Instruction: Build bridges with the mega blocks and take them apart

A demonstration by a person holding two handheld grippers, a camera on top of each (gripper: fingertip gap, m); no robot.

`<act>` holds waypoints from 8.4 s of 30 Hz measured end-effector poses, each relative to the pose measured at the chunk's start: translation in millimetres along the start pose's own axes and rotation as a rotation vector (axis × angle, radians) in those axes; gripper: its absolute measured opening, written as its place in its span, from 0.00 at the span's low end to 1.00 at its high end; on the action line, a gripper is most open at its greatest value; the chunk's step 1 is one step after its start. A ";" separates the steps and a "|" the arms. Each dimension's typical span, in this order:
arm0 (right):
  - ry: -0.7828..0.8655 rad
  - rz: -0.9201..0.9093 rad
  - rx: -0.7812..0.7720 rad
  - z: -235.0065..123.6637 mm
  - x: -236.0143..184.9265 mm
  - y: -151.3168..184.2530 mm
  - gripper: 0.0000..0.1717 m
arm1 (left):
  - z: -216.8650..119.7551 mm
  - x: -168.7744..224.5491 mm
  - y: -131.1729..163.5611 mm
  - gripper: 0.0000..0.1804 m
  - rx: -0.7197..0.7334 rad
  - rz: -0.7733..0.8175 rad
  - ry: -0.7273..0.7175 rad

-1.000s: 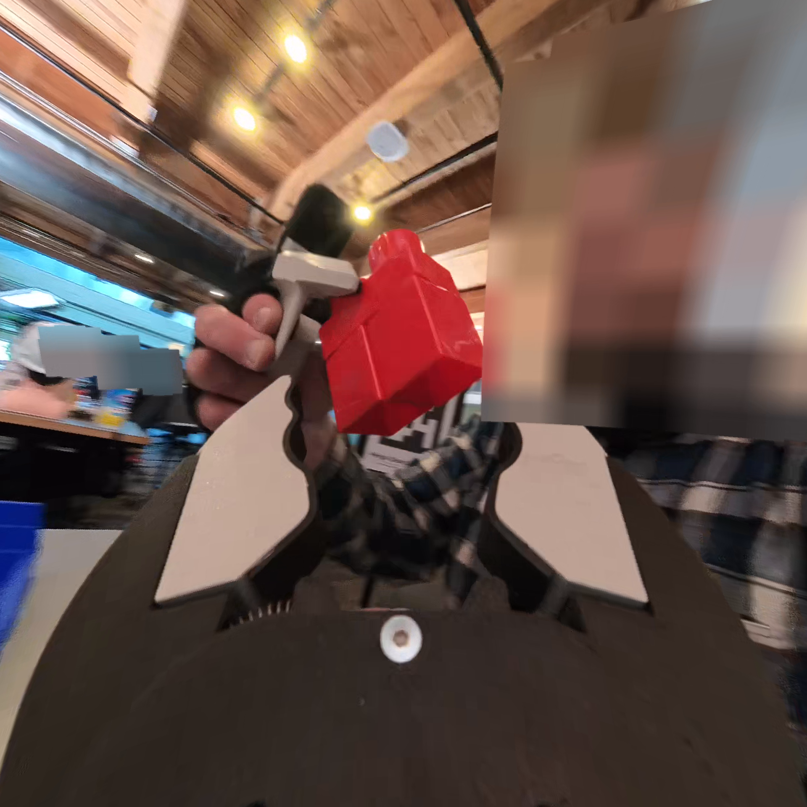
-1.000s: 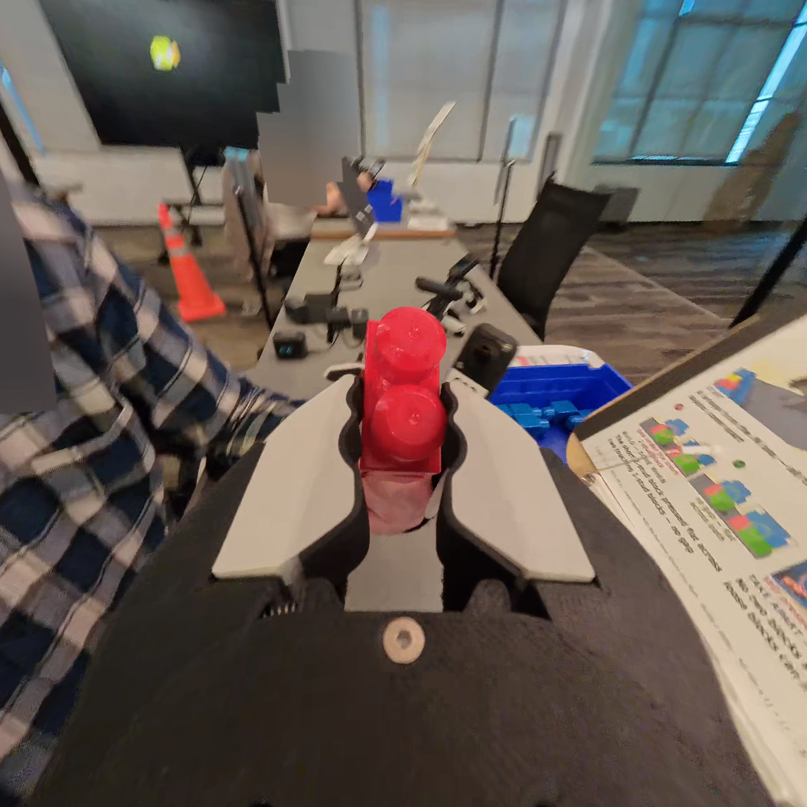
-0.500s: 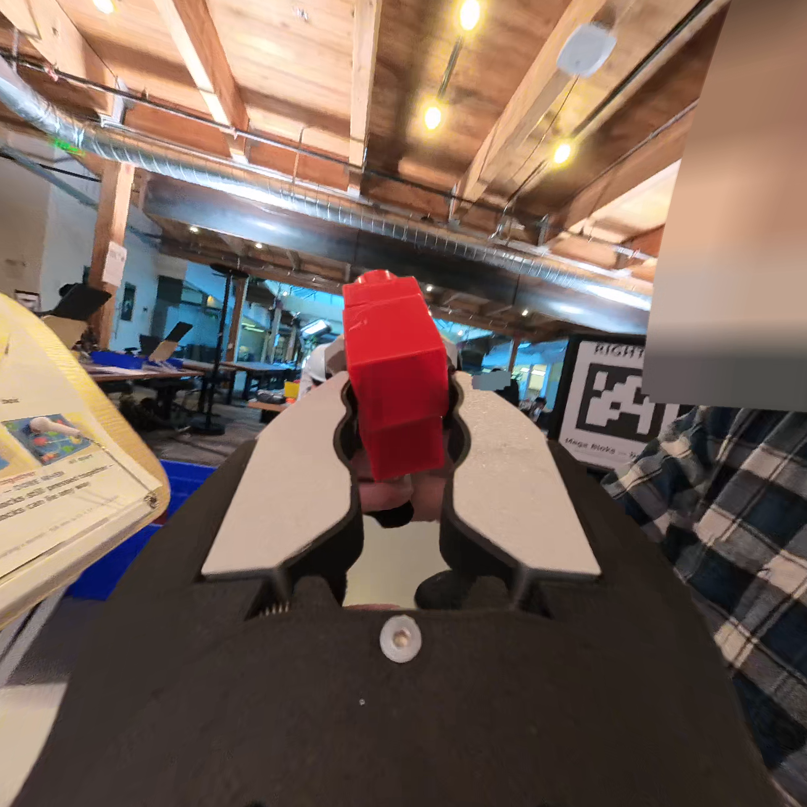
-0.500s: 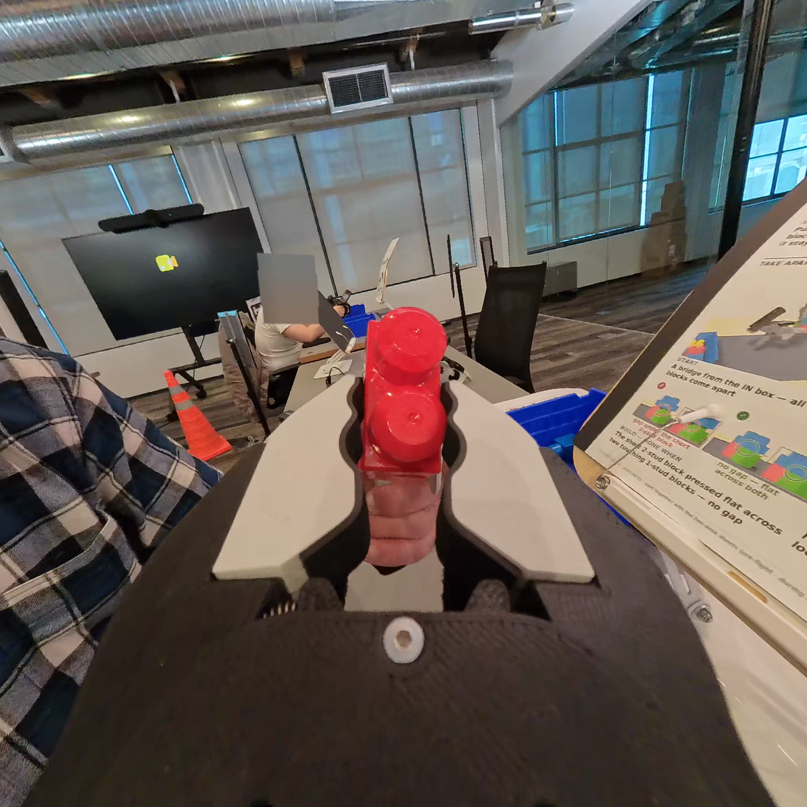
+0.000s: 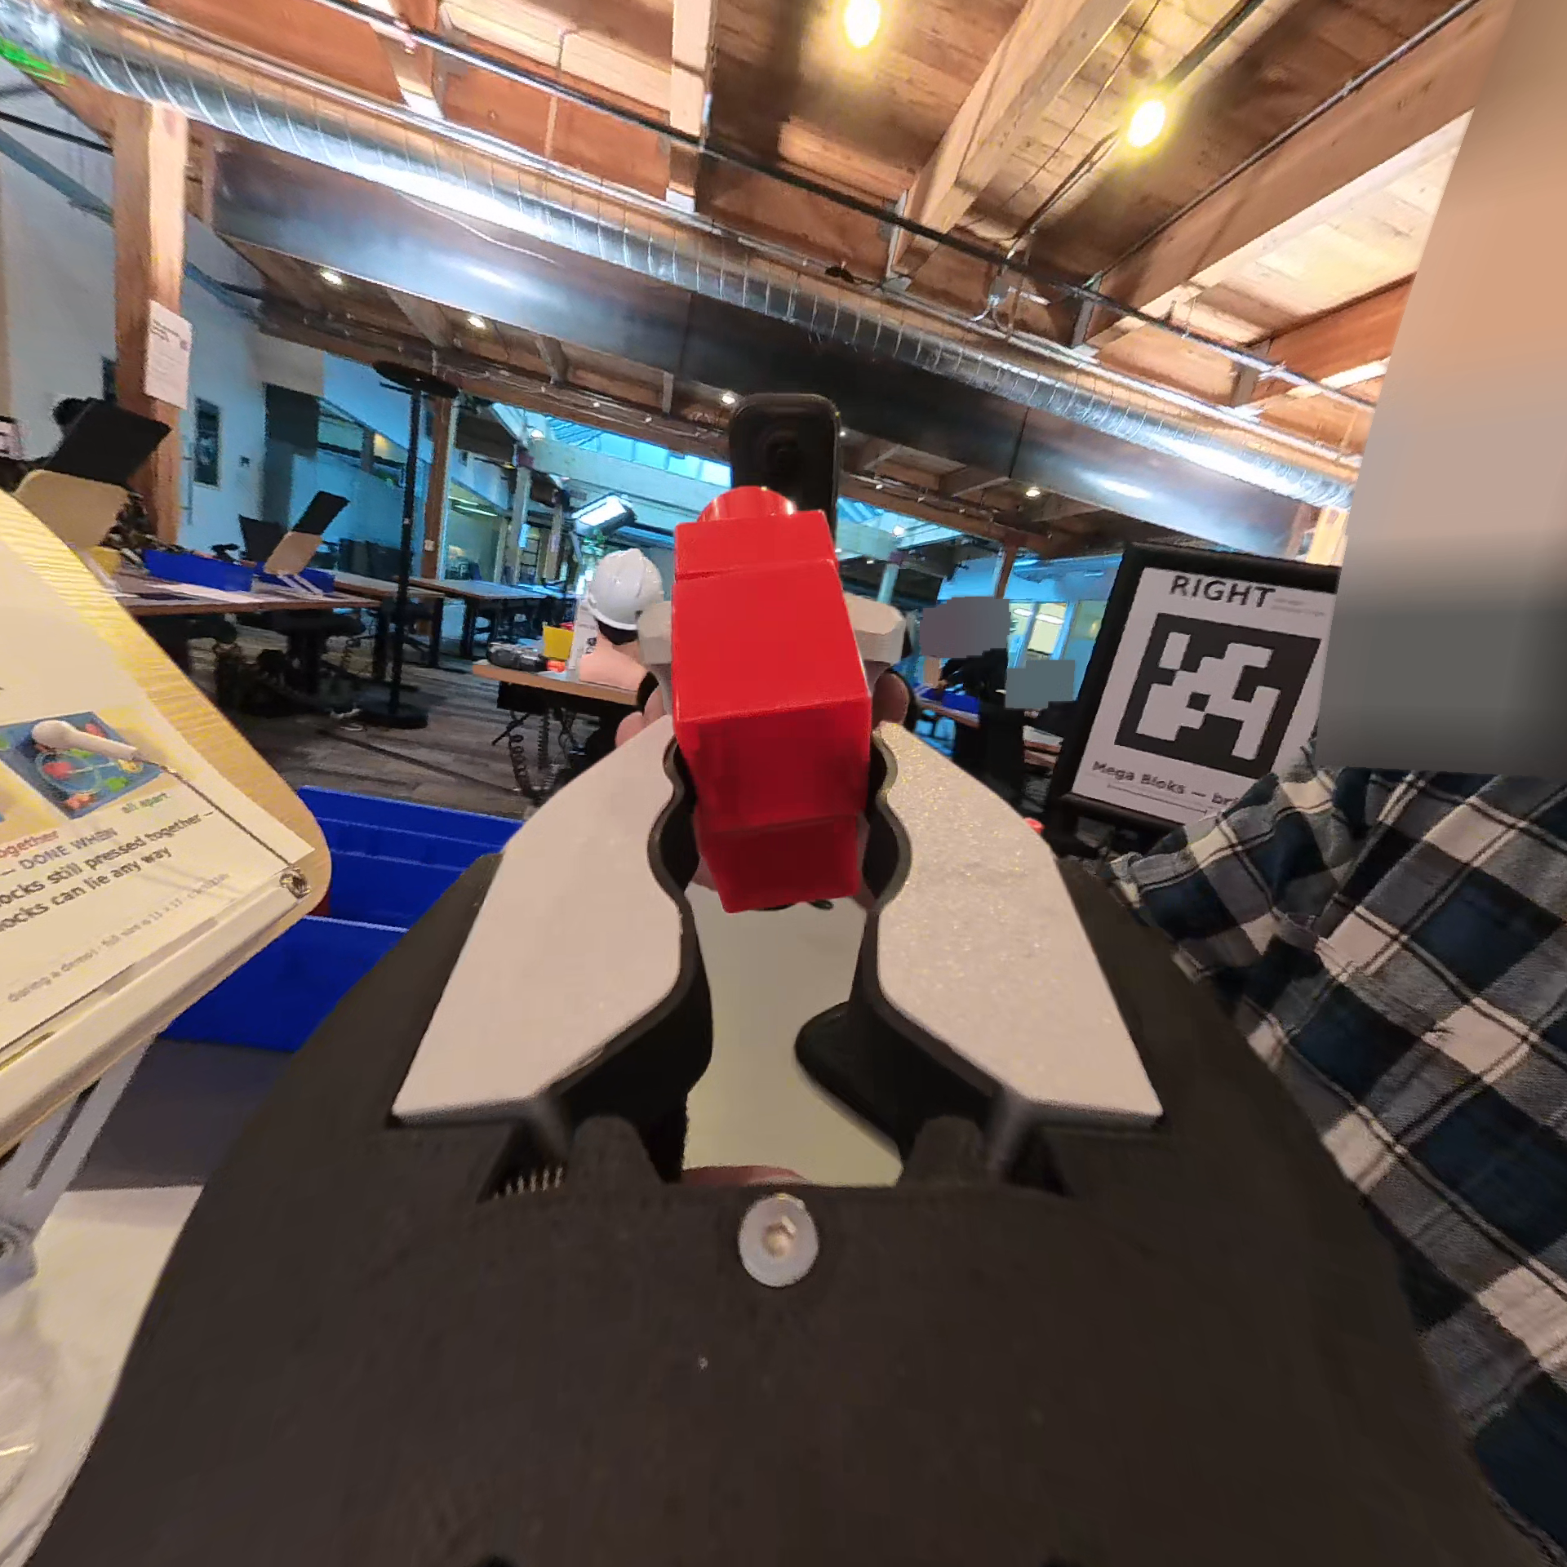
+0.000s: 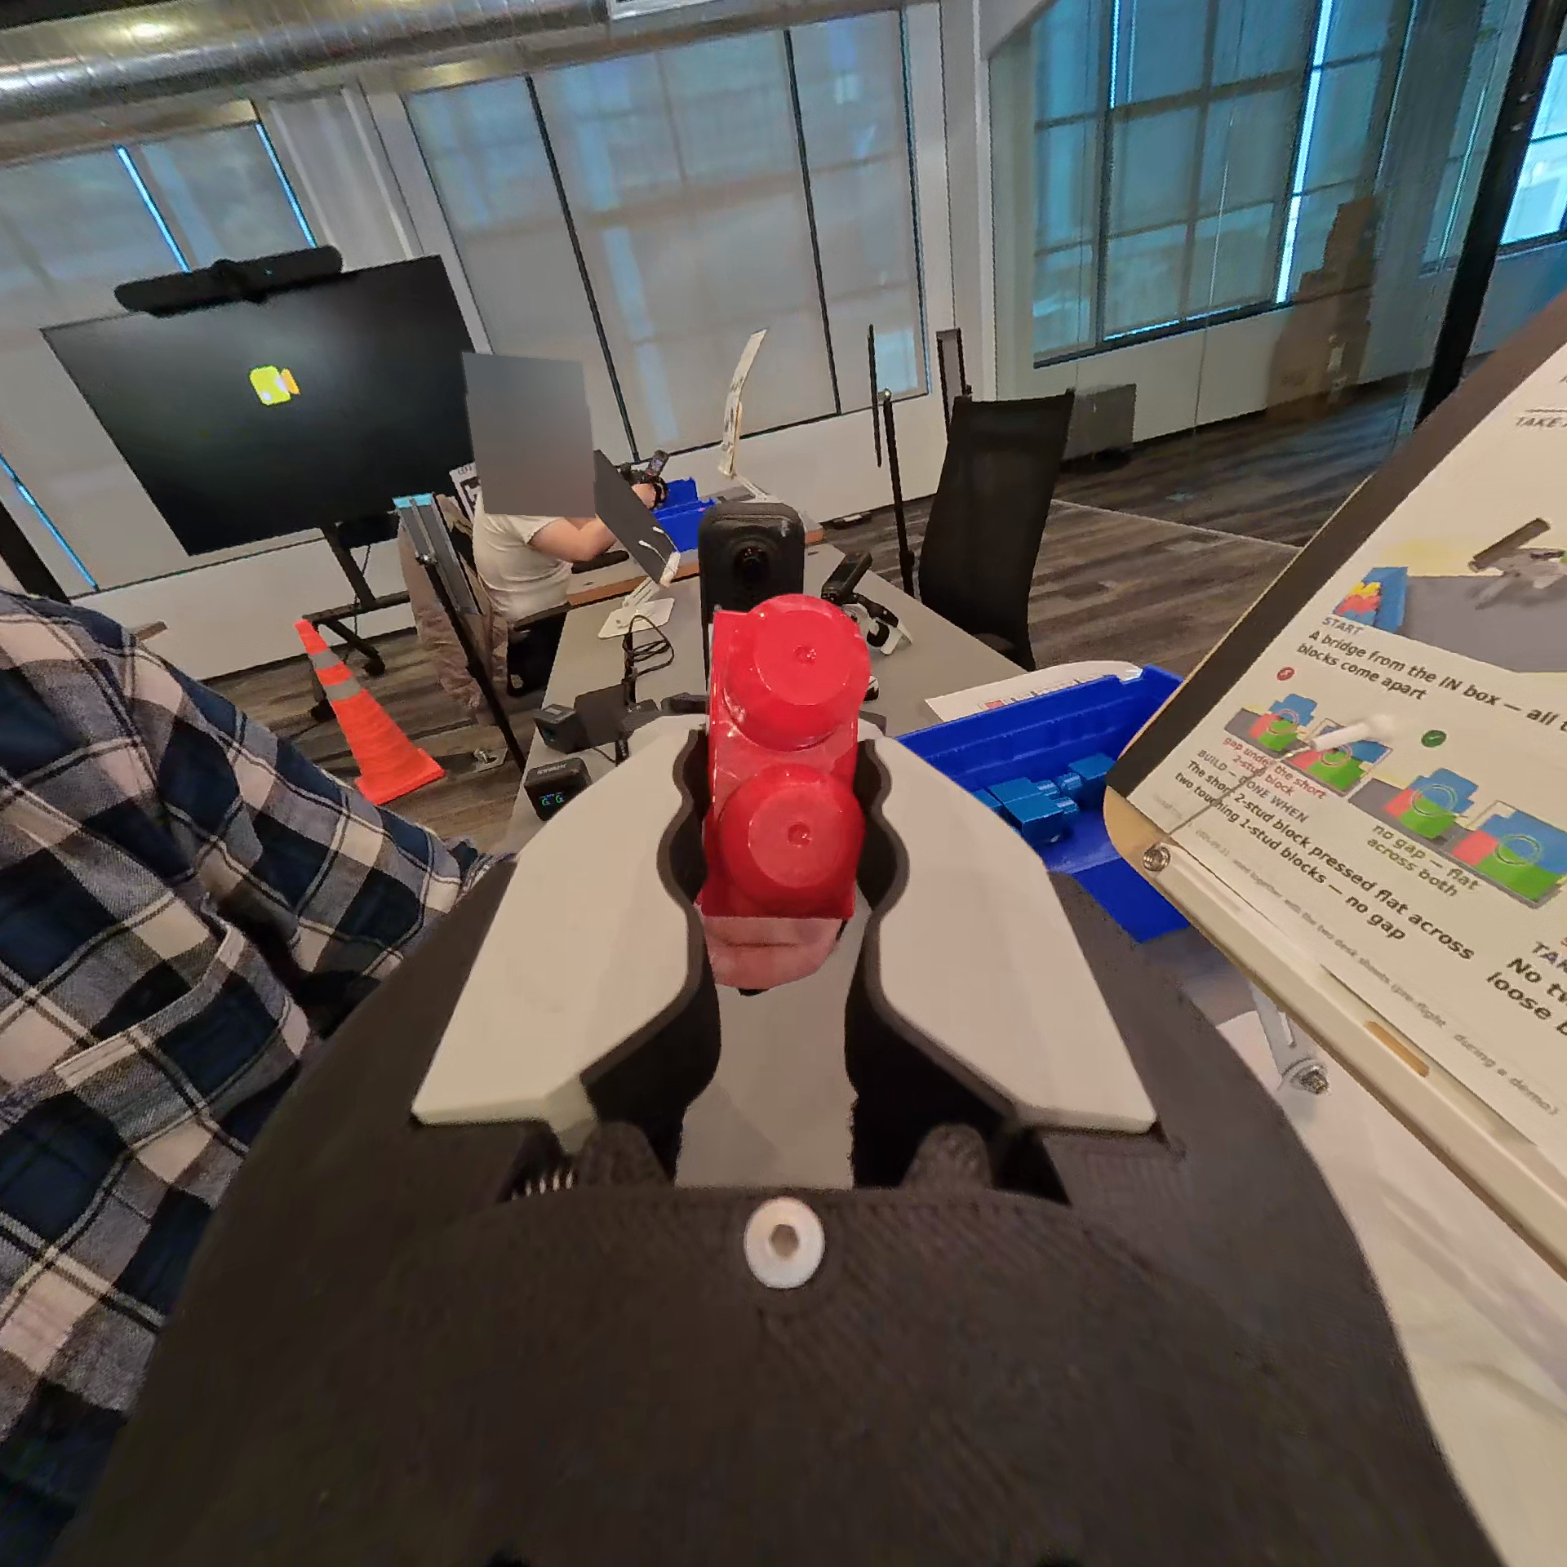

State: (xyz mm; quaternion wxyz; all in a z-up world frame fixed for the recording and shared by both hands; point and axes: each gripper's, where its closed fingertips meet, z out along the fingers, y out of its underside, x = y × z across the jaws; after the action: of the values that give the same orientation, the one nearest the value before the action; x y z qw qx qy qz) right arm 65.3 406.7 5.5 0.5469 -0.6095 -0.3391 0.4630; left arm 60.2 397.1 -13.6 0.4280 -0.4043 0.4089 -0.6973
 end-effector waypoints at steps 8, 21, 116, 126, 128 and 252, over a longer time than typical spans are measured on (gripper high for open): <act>0.032 -0.003 -0.033 -0.1 3.5 3.5 0.20 | 0.3 -6.8 5.6 0.20 -0.055 0.057 -0.071; 0.000 0.028 -0.020 3.5 5.8 3.0 0.20 | 1.4 -0.2 1.4 0.28 -0.021 -0.017 0.026; 0.640 -1.421 -0.863 9.5 48.1 20.4 0.68 | -9.0 -26.7 -16.0 0.20 0.310 -0.094 -0.166; 0.660 -1.328 -0.886 20.5 45.9 27.3 0.59 | -0.4 -16.5 -9.8 0.20 0.338 -0.061 -0.129; 0.664 -1.334 -0.901 19.8 46.0 27.9 0.59 | -0.4 -16.2 -9.5 0.20 0.349 -0.049 -0.130; 0.213 -0.870 -0.574 -79.9 46.6 38.2 0.12 | -281.9 -173.0 -26.9 0.31 -0.773 0.363 -1.264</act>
State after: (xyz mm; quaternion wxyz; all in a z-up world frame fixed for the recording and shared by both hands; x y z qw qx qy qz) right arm 152.4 414.7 -43.2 0.5311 -0.5813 -0.6162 0.0173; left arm -151.5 628.8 -121.5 0.5165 -0.7741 0.3612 -0.0589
